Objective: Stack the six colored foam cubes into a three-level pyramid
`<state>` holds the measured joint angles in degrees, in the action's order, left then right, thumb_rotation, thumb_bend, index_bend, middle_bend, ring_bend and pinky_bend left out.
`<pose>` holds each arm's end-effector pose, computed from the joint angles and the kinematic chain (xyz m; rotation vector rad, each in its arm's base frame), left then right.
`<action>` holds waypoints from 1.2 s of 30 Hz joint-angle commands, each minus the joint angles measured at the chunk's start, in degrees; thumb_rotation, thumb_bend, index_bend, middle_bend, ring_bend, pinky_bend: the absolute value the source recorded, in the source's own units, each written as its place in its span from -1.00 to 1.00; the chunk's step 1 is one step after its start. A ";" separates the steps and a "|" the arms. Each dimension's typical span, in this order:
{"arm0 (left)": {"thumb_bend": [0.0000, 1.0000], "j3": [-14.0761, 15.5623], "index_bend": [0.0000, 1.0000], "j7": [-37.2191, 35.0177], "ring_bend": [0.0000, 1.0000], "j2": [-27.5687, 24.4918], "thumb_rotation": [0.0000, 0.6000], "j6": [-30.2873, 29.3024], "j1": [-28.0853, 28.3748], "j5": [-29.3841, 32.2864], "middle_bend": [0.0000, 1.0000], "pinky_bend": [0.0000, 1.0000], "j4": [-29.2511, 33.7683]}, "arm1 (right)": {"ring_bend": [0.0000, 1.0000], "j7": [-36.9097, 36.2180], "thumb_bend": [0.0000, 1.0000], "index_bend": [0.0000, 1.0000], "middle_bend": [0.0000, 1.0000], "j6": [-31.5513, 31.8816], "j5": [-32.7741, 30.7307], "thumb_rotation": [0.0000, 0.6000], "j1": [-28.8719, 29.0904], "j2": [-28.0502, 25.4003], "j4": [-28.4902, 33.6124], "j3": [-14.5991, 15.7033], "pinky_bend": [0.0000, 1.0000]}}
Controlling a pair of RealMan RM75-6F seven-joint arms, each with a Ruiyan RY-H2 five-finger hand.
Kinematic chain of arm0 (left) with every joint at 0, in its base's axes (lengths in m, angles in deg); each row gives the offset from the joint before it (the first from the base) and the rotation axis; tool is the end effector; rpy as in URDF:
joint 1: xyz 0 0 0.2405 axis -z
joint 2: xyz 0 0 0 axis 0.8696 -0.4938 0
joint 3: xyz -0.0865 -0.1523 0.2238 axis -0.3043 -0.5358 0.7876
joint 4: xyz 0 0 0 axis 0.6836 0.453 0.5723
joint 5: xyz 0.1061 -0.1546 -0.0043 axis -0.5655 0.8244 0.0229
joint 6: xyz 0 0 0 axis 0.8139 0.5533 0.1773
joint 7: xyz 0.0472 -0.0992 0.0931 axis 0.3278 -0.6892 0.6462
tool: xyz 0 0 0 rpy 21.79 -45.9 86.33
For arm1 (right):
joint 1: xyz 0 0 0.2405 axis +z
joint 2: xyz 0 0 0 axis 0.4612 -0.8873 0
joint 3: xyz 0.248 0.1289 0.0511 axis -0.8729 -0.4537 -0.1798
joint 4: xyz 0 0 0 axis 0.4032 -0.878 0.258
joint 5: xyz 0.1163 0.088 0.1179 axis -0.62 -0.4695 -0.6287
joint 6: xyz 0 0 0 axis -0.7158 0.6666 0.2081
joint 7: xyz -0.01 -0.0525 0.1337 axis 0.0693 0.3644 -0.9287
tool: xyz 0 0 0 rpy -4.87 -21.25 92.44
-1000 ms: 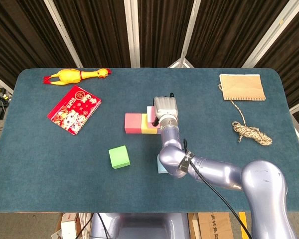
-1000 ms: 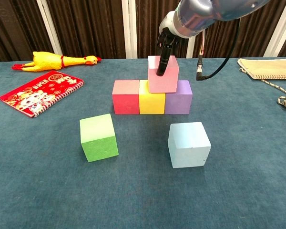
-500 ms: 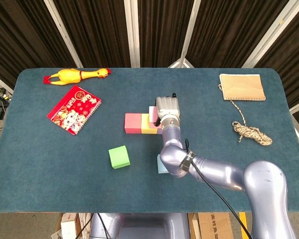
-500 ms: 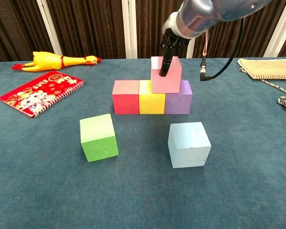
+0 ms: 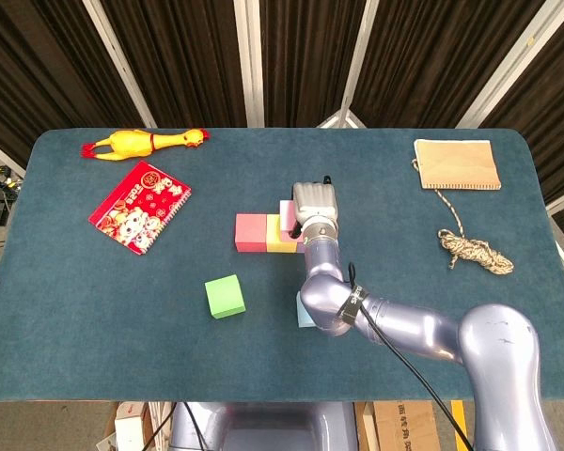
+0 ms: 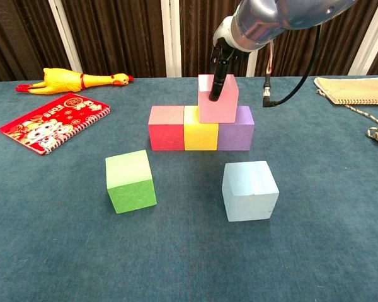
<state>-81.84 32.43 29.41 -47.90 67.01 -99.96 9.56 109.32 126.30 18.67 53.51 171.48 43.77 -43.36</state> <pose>-0.3440 0.2193 0.2358 -1.0717 -0.7241 -0.9759 0.0002 -0.4698 0.0153 1.5951 -1.2196 0.5333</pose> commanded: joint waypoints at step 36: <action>-0.60 -0.26 -0.70 0.57 -1.00 0.17 1.00 0.31 0.26 0.48 -0.68 -1.00 -0.12 | -0.59 2.21 -0.43 -0.05 -0.27 0.51 0.30 1.00 -1.26 0.50 -0.17 -2.00 -1.00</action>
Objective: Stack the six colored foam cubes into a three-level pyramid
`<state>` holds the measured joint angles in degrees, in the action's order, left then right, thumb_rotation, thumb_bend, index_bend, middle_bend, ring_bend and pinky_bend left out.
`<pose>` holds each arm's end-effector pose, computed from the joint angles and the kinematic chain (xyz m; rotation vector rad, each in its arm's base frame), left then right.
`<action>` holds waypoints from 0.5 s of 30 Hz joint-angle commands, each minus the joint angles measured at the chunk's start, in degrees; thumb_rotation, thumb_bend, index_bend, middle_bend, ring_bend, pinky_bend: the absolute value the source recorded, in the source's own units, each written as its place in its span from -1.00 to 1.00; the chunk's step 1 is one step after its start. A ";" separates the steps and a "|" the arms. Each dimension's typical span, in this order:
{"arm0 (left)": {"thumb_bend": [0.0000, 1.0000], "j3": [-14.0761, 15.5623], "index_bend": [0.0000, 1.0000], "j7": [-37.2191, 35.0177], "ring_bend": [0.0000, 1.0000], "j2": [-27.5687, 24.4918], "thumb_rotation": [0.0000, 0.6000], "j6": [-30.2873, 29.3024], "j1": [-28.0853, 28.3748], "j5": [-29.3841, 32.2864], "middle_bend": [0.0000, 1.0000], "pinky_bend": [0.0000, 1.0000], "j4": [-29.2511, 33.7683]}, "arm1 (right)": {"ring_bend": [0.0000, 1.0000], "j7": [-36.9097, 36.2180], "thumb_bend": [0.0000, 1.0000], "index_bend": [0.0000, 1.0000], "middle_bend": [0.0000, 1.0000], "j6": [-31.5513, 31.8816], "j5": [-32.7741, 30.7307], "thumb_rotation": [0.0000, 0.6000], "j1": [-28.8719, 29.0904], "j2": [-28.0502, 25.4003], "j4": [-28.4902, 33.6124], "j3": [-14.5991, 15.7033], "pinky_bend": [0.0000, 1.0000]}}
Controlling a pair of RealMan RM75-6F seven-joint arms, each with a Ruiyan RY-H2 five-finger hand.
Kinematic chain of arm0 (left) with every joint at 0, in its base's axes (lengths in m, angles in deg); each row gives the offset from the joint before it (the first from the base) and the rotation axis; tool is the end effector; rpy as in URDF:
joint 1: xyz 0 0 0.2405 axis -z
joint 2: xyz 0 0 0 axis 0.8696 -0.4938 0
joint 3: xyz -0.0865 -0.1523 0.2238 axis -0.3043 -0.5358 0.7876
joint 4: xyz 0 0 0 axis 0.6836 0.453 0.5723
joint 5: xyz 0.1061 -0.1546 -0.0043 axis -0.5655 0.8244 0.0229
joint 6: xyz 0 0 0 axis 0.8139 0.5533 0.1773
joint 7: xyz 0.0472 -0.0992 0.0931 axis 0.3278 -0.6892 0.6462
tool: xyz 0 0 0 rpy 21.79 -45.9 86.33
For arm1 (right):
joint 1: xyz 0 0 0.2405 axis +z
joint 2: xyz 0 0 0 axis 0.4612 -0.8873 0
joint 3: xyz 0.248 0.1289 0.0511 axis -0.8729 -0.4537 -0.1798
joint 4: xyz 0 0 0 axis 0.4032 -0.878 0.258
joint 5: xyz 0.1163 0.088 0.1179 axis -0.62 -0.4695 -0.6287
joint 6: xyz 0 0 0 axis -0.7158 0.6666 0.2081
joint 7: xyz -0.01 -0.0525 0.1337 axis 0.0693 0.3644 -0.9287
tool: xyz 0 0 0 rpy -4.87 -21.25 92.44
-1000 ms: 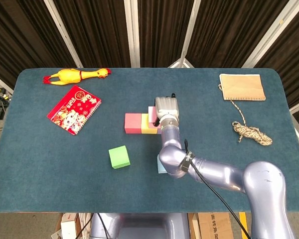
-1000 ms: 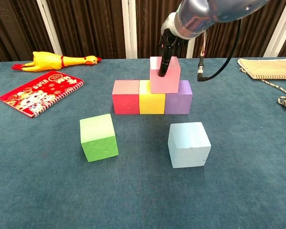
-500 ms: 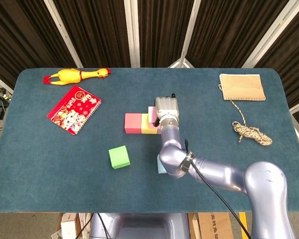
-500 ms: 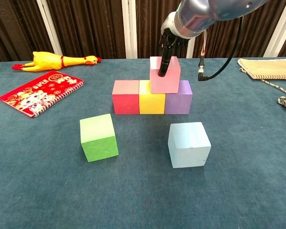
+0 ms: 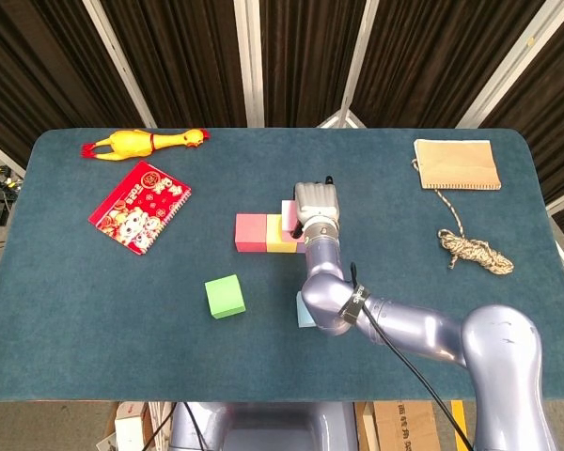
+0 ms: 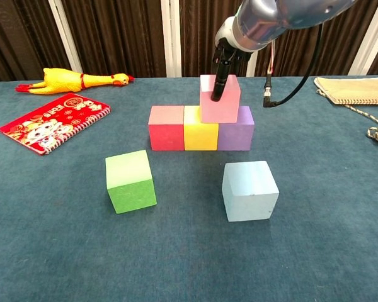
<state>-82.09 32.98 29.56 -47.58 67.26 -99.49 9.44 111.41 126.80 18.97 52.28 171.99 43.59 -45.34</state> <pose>-0.3443 0.2215 0.2355 -1.0686 -0.7222 -0.9679 -0.0032 -0.4702 0.0156 1.5882 -1.2250 0.5243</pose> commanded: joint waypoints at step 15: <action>-0.60 -0.15 -0.72 -0.16 -1.00 -0.02 1.00 0.01 0.09 0.06 -0.68 -1.00 -0.04 | -0.62 1.04 -0.43 -0.07 -0.29 0.23 -0.47 1.00 -0.11 0.04 0.34 -0.51 -1.00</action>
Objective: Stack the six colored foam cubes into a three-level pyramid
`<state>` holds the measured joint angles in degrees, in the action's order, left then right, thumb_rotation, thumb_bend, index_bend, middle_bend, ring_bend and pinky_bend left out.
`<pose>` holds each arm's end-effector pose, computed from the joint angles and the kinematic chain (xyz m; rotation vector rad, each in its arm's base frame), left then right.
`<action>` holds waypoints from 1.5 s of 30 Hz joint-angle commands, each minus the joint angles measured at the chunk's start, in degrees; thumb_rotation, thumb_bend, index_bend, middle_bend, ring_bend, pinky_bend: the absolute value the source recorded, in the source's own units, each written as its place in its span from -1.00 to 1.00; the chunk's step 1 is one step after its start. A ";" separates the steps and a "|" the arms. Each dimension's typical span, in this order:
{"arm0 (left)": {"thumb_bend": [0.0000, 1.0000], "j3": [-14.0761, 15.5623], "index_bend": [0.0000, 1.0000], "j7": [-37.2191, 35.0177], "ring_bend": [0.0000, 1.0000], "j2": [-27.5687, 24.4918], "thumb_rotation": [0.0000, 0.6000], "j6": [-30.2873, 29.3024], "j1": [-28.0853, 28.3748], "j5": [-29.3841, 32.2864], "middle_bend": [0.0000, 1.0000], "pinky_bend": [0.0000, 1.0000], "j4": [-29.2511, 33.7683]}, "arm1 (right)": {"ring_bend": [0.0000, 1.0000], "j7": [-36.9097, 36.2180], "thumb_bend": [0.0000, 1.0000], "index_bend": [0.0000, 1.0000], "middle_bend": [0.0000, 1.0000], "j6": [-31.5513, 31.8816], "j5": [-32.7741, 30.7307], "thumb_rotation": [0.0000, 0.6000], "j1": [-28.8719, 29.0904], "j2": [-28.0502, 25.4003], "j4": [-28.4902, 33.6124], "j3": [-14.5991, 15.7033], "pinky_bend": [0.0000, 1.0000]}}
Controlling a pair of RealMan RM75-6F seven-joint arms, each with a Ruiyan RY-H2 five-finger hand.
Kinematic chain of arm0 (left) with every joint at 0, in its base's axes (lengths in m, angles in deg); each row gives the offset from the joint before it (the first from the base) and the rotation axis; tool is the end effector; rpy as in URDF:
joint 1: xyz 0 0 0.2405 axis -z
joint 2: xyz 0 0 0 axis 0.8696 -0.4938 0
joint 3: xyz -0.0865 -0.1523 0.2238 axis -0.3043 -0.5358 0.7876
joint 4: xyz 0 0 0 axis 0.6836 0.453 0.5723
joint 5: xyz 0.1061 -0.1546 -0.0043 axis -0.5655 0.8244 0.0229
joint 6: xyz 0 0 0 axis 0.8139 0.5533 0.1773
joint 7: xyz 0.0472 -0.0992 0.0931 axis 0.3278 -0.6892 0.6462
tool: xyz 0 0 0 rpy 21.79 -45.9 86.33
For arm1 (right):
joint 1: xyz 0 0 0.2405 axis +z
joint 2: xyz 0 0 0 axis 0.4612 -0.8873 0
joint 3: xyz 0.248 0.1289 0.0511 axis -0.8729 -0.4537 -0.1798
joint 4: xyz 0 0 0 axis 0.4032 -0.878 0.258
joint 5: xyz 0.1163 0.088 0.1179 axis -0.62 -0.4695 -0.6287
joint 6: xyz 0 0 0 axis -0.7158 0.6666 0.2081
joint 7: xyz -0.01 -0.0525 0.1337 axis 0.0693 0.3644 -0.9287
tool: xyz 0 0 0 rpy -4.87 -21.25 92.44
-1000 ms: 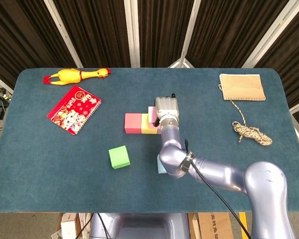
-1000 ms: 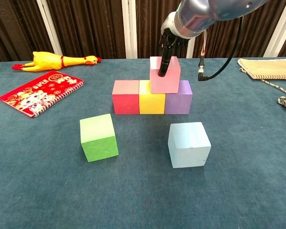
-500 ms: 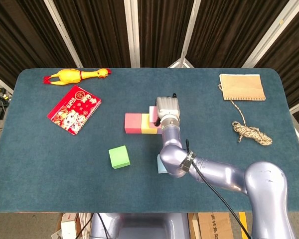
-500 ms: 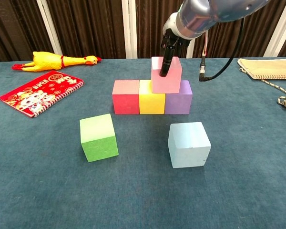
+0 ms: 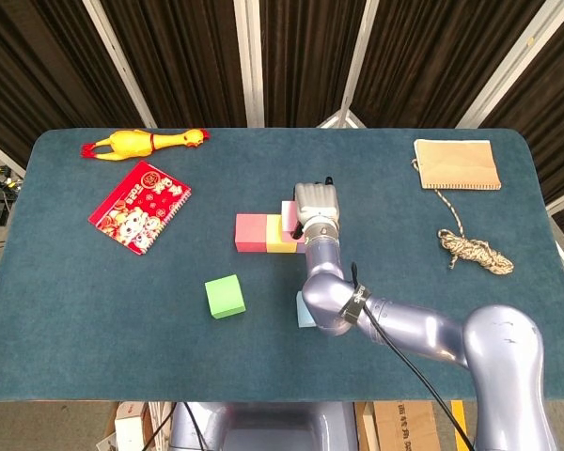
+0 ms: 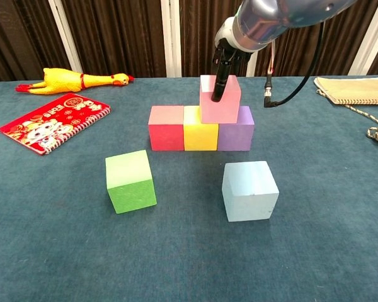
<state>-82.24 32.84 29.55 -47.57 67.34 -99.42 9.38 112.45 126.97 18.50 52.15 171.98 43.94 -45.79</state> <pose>-0.3441 0.2223 0.2362 -1.0660 -0.7211 -0.9714 -0.0029 -0.4690 0.0152 1.5958 -1.2252 0.5137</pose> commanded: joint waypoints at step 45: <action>-0.60 -0.29 -0.73 0.43 -1.00 0.09 1.00 0.60 0.48 0.62 -0.68 -1.00 -0.03 | -0.85 2.61 -0.43 -0.44 -0.61 0.88 -1.39 1.00 0.09 0.30 0.11 -1.63 -1.00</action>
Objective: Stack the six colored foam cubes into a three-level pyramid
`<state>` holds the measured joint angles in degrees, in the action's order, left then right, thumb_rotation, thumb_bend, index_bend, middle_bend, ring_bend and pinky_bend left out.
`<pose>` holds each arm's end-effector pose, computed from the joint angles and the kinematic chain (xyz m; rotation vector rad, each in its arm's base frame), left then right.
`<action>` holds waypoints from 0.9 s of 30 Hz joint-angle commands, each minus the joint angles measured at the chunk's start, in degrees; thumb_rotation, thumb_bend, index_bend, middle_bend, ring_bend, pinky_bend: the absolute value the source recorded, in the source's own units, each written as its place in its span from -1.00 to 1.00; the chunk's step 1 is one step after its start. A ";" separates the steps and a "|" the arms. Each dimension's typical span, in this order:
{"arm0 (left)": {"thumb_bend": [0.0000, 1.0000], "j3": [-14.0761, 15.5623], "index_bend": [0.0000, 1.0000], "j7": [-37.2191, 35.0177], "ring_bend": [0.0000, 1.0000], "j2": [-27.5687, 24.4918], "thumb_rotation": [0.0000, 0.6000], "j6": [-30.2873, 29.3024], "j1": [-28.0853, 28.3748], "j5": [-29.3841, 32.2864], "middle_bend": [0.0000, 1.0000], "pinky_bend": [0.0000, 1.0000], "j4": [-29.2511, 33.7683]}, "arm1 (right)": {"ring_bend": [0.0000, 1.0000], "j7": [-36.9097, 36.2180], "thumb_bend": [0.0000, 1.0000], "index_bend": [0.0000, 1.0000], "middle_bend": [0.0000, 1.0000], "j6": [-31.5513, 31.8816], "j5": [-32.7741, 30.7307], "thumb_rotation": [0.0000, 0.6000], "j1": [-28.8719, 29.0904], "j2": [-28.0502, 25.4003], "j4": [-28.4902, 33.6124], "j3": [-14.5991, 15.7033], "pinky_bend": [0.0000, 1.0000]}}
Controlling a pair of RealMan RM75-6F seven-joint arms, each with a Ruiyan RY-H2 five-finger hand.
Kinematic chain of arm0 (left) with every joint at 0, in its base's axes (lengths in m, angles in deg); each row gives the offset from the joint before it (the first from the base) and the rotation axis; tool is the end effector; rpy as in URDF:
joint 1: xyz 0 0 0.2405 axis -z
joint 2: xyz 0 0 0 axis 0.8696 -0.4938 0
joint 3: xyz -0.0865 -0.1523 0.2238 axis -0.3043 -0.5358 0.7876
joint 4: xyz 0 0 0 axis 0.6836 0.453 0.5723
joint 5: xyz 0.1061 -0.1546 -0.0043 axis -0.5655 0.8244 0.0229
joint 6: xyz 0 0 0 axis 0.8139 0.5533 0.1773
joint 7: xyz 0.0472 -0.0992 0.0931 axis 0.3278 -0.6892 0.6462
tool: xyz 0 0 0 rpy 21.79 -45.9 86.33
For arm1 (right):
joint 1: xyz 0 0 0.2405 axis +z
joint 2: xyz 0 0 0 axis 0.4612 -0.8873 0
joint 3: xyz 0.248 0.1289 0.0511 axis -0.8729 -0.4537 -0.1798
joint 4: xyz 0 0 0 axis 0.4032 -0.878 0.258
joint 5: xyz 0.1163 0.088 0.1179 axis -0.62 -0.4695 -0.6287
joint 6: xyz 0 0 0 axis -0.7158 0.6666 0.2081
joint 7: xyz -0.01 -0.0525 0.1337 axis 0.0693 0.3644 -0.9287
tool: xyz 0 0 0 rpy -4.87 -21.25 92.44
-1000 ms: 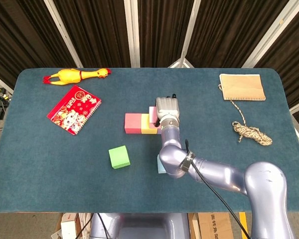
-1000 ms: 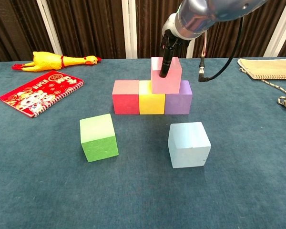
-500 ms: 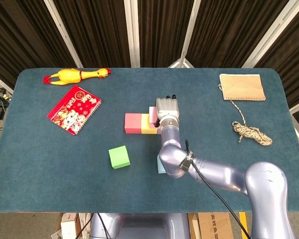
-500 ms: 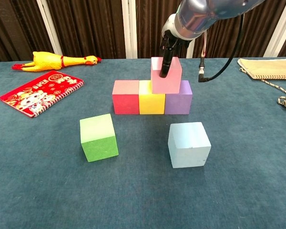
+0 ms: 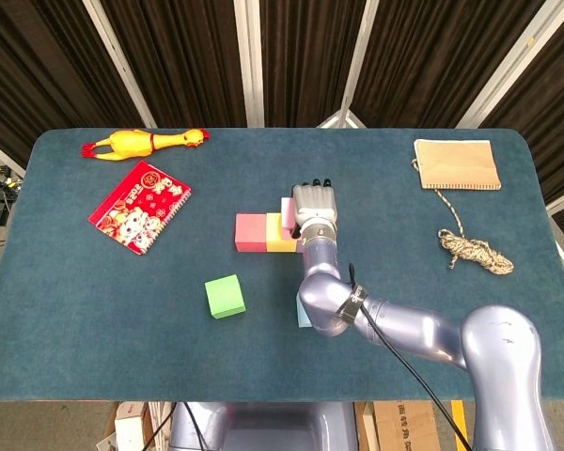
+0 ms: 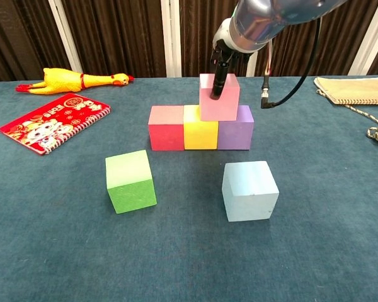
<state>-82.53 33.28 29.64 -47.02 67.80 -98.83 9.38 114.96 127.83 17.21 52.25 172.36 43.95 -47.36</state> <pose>-0.3438 0.2259 0.2359 -1.0641 -0.7234 -0.9667 0.0003 -0.4677 0.0144 1.6002 -1.2295 0.4932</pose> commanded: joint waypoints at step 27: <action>-0.60 -0.23 -0.74 -0.23 -1.00 -0.04 1.00 -0.42 -0.14 0.21 -0.68 -1.00 0.19 | -0.95 4.14 -0.61 -0.71 -0.68 0.84 -5.65 1.00 0.20 -2.43 3.77 -1.18 -1.00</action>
<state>-82.75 33.03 29.60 -47.42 67.67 -98.63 9.57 118.93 128.69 11.80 52.44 170.04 47.61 -48.39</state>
